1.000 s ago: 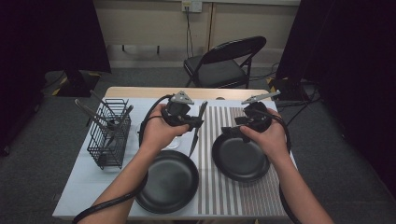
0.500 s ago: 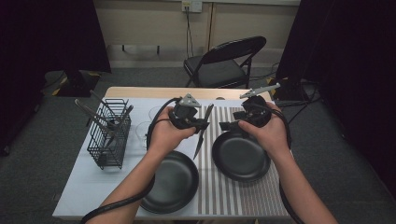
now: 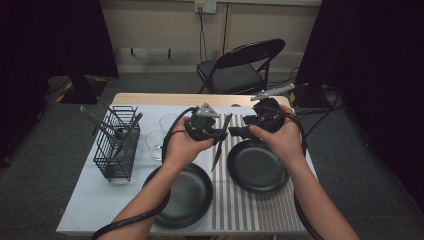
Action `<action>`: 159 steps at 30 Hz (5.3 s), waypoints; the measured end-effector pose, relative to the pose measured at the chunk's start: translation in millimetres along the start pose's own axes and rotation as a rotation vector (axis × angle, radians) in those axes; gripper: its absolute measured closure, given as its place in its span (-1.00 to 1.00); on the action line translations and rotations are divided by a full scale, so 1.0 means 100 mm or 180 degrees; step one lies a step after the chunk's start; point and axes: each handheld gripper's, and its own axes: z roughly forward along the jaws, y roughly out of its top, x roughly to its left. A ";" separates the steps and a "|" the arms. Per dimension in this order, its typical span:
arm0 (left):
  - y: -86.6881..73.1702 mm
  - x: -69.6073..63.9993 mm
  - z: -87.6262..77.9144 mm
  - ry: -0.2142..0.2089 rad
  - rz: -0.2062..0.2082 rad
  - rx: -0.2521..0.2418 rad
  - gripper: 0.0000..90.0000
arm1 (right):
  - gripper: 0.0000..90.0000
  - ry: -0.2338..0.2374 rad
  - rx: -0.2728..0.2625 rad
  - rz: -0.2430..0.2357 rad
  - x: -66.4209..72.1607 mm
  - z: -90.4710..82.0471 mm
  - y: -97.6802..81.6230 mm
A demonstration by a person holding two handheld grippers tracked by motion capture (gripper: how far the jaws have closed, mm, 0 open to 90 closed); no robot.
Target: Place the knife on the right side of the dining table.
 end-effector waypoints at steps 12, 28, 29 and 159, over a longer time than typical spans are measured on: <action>-0.03 -0.03 0.03 -0.0018 -0.0033 -0.0009 0.86 | -0.19 0.0089 -0.0006 0.0068 0.08 0.10 0.05; -0.05 -0.06 0.06 -0.0006 -0.0080 -0.0061 0.86 | 0.34 0.0101 -0.0097 0.0277 0.14 0.16 0.05; -0.05 -0.06 0.06 -0.0003 -0.0072 -0.0057 0.86 | 0.36 0.0076 -0.0089 0.0293 0.14 0.16 0.05; -0.97 0.26 0.15 -0.0128 -0.0387 0.0279 -0.55 | 0.66 -0.0031 -0.0222 0.0511 -0.68 0.81 0.45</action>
